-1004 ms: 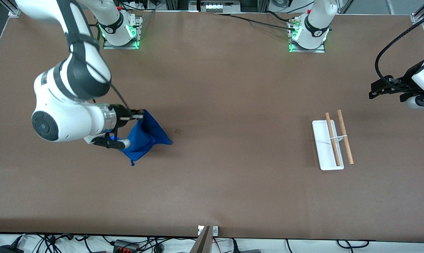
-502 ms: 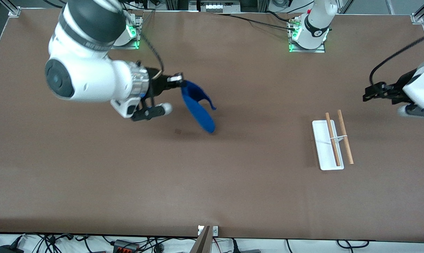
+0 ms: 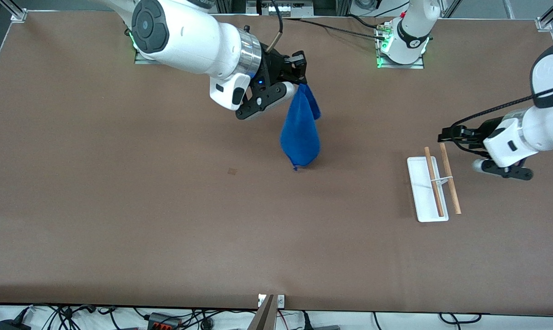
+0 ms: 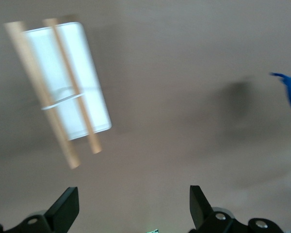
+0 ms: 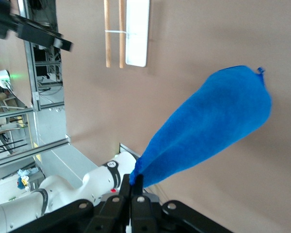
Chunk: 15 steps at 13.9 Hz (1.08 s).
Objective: Pass towel and hang on rack
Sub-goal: 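Carry the towel toward the middle while the left gripper approaches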
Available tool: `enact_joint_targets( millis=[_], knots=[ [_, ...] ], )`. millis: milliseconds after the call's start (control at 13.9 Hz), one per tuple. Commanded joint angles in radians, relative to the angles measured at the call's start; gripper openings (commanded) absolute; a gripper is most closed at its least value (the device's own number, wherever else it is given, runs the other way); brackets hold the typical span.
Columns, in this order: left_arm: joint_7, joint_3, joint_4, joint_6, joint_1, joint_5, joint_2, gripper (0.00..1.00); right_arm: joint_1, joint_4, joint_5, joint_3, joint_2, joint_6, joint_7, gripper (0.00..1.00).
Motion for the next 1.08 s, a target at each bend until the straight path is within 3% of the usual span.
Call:
enact_joint_targets(
  millis=[0,143,430,645,861,1004],
  knots=[
    [0.251,-0.025,0.030,-0.016,-0.017,-0.035,0.061,1.00,0.022,0.013,0.013,0.003,0.005,0.052,0.009,0.00],
    [0.450,-0.047,0.033,-0.005,-0.037,-0.050,0.086,1.00,0.045,0.013,0.013,0.001,0.005,0.093,0.010,0.00],
    [0.848,-0.059,0.010,0.072,-0.033,-0.211,0.170,1.00,0.078,0.013,0.003,0.000,0.005,0.115,0.015,0.00],
    [1.008,-0.135,-0.103,0.177,-0.013,-0.271,0.158,1.00,0.086,0.008,-0.001,0.000,0.005,0.115,0.019,0.00],
    [1.121,-0.142,-0.172,0.236,-0.023,-0.374,0.155,1.00,0.086,0.008,-0.010,0.000,0.005,0.115,0.019,0.00],
    [1.177,-0.182,-0.208,0.247,-0.011,-0.421,0.143,1.00,0.086,0.008,-0.012,0.000,0.005,0.113,0.019,0.00]
  ],
)
